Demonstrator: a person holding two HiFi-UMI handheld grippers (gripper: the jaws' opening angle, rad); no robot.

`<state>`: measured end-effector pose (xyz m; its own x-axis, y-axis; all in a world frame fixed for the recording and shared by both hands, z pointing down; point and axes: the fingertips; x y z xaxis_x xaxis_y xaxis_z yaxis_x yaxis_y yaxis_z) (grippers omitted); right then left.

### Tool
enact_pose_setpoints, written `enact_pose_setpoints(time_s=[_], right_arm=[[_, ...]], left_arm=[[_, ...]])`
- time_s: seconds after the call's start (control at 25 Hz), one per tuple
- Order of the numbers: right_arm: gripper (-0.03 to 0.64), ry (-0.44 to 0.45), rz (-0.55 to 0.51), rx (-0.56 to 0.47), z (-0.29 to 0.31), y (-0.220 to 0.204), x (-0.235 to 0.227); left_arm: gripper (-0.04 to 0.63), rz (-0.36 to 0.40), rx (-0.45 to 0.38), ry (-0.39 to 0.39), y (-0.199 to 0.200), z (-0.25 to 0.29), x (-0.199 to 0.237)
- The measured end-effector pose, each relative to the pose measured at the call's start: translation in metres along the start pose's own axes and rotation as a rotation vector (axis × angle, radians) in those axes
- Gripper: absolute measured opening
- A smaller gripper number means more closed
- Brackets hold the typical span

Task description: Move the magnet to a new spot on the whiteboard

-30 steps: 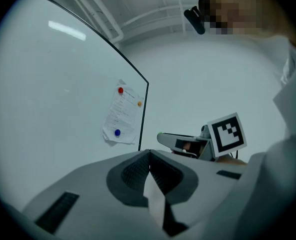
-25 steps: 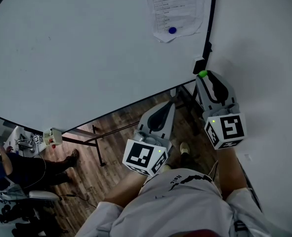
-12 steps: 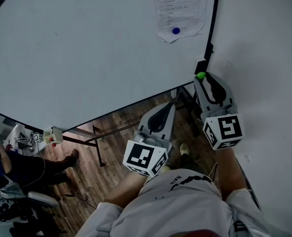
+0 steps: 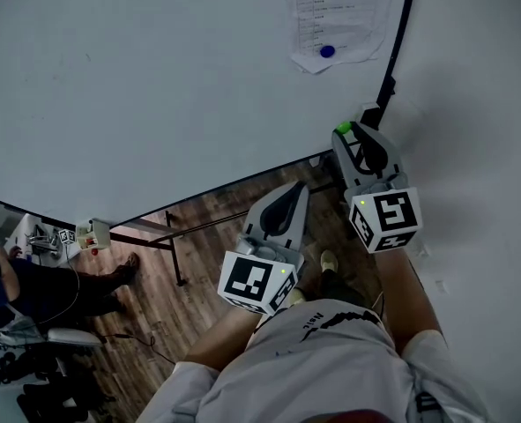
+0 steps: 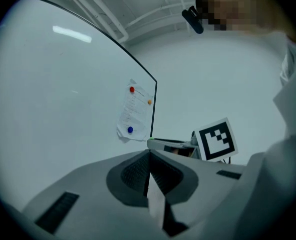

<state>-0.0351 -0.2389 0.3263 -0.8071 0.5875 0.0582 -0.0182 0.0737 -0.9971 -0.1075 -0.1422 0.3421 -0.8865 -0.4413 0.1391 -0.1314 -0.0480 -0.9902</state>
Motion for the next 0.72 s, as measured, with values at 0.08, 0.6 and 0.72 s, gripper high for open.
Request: enact_pose_setpoints(time_s=[0.08, 0.6, 0.72], right_arm=[[0.129, 0.003, 0.012, 0.012, 0.015, -0.012, -0.007], [0.129, 0.018, 0.005, 0.074, 0.113, -0.078, -0.048], [0.129, 0.016, 0.007, 0.076, 0.125, -0.086, -0.050]], left_arm=[[0.011, -0.008, 0.009, 0.012, -0.003, 0.010, 0.005], [0.011, -0.034, 0.090, 0.107, -0.032, 0.072, 0.046], [0.012, -0.039, 0.100, 0.126, -0.037, 0.078, 0.056]])
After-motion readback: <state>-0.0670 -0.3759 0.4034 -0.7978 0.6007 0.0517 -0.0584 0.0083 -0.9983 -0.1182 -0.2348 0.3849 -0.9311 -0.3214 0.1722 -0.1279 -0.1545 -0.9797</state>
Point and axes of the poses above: the fingertips, and each gripper's own axes: z forward along the fingers, x to its left, y out of its top, and after that the axes turned 3 degrees about y, right-handed
